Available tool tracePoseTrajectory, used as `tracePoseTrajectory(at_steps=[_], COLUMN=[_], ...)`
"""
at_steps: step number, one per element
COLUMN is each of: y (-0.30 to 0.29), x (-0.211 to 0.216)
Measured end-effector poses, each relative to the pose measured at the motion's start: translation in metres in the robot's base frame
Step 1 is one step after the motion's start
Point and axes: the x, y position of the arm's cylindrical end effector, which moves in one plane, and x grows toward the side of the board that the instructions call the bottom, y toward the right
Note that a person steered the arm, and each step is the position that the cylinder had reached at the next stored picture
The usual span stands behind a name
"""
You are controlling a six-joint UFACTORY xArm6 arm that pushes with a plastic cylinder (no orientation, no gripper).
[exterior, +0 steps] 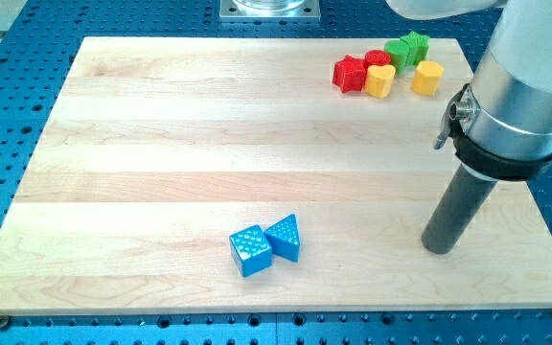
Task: Place your hand at the right center
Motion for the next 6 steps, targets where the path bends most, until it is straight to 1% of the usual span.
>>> tracePoseTrajectory(at_steps=[1, 2, 3, 5, 6], y=[-0.006, -0.009, 0.012, 0.125, 0.129], x=[0.0, -0.048, -0.1, -0.159, -0.158])
